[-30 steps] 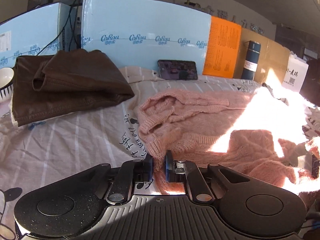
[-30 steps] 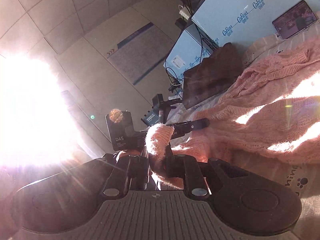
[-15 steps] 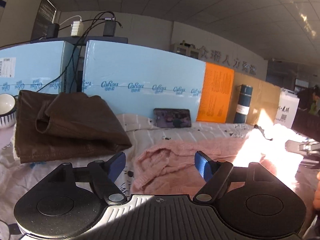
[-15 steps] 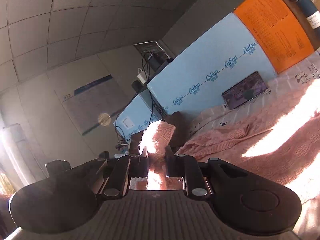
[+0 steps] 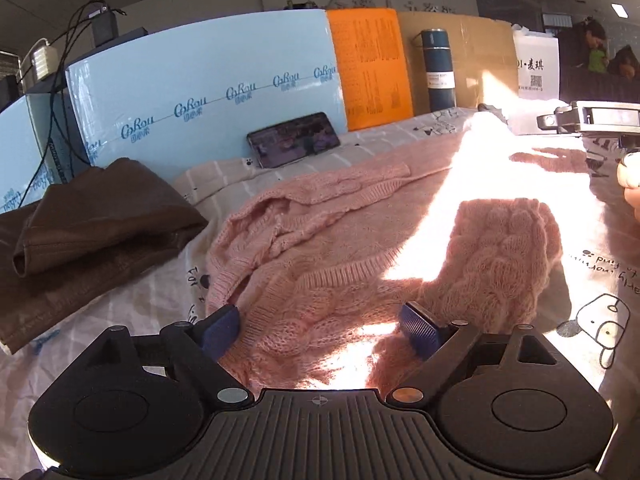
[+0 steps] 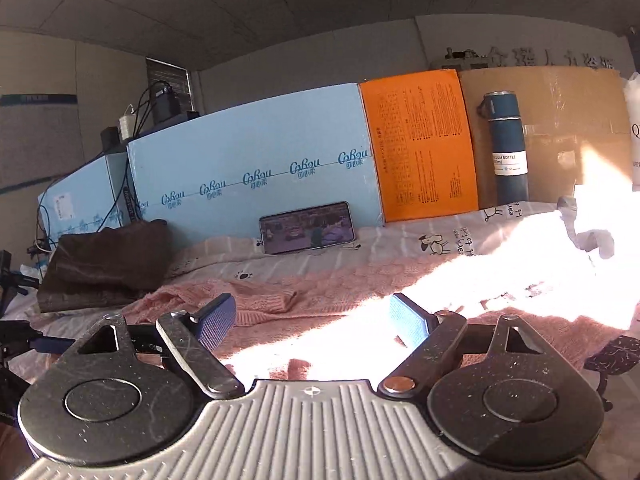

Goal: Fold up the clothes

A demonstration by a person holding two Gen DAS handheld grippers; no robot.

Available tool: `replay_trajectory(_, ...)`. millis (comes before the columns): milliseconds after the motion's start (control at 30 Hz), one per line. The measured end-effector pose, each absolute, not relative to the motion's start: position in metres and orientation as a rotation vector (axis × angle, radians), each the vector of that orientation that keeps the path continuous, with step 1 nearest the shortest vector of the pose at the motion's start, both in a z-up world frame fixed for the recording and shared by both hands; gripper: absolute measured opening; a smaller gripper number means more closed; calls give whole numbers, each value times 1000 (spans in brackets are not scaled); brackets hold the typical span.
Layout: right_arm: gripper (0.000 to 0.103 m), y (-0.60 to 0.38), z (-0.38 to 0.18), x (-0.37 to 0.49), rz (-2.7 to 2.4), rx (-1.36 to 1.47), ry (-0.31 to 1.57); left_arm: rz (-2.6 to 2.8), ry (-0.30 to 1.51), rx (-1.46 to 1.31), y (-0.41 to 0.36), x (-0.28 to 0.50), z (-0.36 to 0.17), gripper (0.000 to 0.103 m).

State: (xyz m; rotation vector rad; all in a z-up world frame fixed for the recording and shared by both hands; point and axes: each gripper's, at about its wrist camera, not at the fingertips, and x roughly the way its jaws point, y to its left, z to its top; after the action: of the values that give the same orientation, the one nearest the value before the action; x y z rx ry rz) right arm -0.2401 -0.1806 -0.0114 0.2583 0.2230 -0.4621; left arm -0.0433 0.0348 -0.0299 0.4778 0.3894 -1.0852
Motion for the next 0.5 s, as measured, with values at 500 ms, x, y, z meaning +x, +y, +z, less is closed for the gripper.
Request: replay_trajectory(500,97,-171,-38,-194,-513,112,580,-1251,327,468,24,-60,-29,100)
